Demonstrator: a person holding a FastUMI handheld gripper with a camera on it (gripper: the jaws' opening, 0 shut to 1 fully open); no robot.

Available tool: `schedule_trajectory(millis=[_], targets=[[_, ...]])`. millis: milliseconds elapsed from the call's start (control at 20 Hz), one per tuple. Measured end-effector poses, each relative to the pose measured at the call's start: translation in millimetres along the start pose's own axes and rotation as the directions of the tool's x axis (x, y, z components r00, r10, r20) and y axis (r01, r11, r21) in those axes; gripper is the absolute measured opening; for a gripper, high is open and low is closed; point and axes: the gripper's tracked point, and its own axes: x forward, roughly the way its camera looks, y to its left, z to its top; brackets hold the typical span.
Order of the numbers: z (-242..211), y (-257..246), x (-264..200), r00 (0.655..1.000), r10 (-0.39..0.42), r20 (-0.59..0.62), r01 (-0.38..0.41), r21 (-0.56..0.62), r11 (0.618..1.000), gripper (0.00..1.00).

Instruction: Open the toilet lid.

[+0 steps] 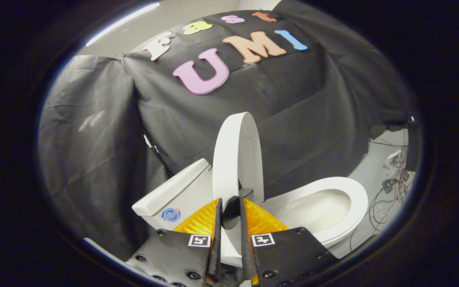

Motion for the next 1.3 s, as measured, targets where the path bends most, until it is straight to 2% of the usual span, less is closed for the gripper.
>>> schedule_trajectory(millis=[350,700,1300], targets=[[-10,52,18,0.996,0.082,-0.038,-0.085,-0.093,0.992,0.24],[-24,87,33,0.986,0.153,-0.062,-0.158,-0.085,0.984,0.24],[-48,121,49,0.968,0.206,-0.144,-0.232,-0.198,0.952,0.24]])
